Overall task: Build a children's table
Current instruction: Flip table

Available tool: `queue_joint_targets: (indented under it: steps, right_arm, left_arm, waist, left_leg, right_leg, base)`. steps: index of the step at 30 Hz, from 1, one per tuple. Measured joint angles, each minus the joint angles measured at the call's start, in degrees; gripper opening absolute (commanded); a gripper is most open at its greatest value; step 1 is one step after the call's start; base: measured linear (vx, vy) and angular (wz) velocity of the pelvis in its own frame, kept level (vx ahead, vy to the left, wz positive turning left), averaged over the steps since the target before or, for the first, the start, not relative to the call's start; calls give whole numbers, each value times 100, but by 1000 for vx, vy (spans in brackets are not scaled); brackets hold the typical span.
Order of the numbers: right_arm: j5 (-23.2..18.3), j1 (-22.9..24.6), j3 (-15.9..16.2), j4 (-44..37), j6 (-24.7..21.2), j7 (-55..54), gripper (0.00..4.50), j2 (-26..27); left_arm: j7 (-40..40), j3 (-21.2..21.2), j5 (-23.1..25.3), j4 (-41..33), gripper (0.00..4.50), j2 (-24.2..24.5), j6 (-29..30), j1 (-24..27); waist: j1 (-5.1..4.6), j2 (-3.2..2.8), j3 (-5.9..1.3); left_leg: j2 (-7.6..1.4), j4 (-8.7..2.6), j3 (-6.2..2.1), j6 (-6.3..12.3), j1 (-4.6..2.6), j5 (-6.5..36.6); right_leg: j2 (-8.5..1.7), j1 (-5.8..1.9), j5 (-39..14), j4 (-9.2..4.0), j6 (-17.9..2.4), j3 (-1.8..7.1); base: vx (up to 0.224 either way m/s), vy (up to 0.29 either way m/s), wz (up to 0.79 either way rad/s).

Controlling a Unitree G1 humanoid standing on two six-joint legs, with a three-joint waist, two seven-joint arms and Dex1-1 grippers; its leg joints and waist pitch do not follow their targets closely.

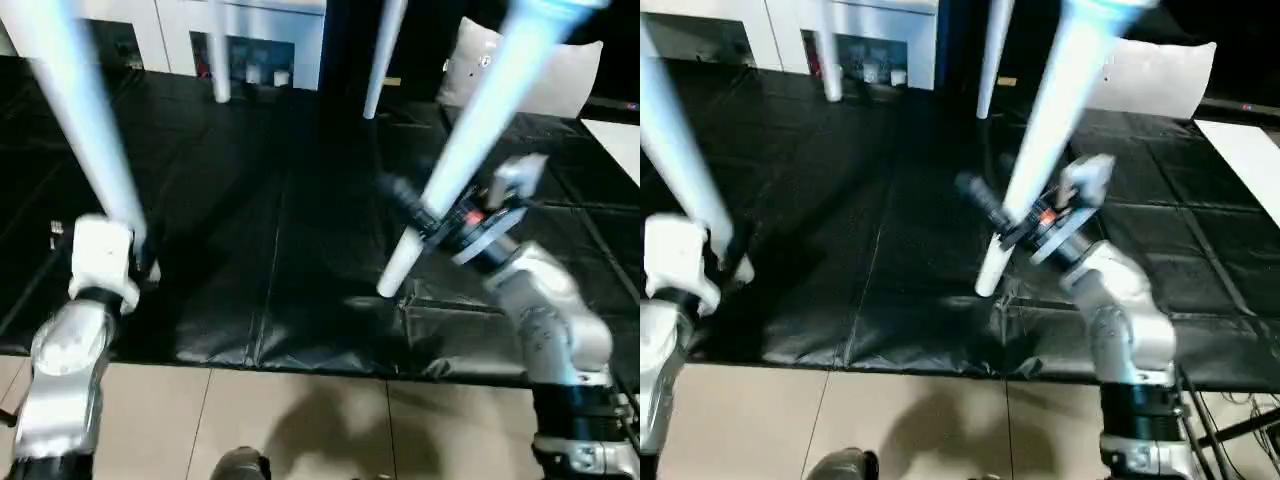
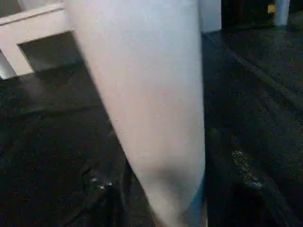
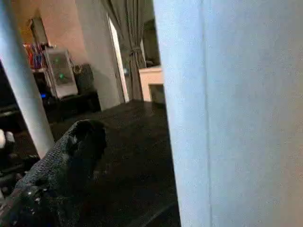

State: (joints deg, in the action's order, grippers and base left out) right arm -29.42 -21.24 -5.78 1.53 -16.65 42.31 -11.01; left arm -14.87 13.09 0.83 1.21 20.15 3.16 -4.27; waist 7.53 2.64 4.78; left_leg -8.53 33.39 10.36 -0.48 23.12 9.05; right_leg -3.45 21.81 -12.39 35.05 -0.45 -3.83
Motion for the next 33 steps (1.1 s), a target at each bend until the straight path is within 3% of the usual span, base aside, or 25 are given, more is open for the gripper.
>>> queue_joint_targets:
  steps: [8, 11, 16, 20, 24, 28, 33]
  right_arm:
    - [196, 478, 56, 39, 173, -126, 450, -80]
    - [157, 884, -11, -396, 174, -213, 450, -50]
    - [-244, 1895, -332, -1689, 162, -300, 450, -37]
    - [-338, 2545, -331, -2411, 68, -542, 450, -27]
    - [-113, 3284, -247, -3059, -293, -1203, 450, 94]
    - [530, 3246, 113, -3060, -845, -1953, 450, 109]
    - [1020, 2942, 306, -2827, -738, -2418, 450, 198]
  left_arm:
    - [7, -37, -119, -551, 307, -135, -4, 632]
    - [-46, 143, -519, -886, 333, -314, -104, 832]
    - [-118, 458, -1271, -1900, 373, -560, 69, 1399]
    - [-81, 145, -1344, -2566, 376, -748, 540, 1881]
    - [17, -177, -1227, -3011, 376, -777, 767, 2188]
    - [66, -311, -1167, -3001, 376, -759, 968, 1871]
    - [165, -492, -1080, -2810, 376, -791, 1160, 1644]
  waist:
    - [-19, 0, 2]
    - [-28, -6, 6]
    - [-52, -41, 30]
    - [-85, -78, 53]
    - [-98, -97, 65]
    - [-127, -122, 70]
    - [-186, -147, 72]
  left_leg:
    - [1, -41, 8, 0, -1, 0]
    - [1, -48, 8, 0, -2, 0]
    - [1, -61, 9, -5, -10, 4]
    - [1, -62, 8, -6, -16, 4]
    - [1, -80, 7, -7, -24, 4]
    - [2, -80, 6, -7, -31, 3]
    - [15, -80, 7, -7, -17, 4]
  right_leg:
    - [1, 11, 3, -12, -6, 2]
    - [3, 13, -1, -13, 0, 2]
    - [5, 6, -9, -33, 12, 3]
    - [6, 3, -29, -41, 46, 6]
    - [11, 2, -30, -75, 49, 6]
    - [12, 4, -29, -93, 50, 7]
    - [11, -9, 10, -97, 71, 23]
  base:
    - [0, 0, 0]
    - [0, 0, 0]
    - [0, 0, 0]
    - [0, 0, 0]
    - [0, 0, 0]
    - [0, 0, 0]
    - [0, 0, 0]
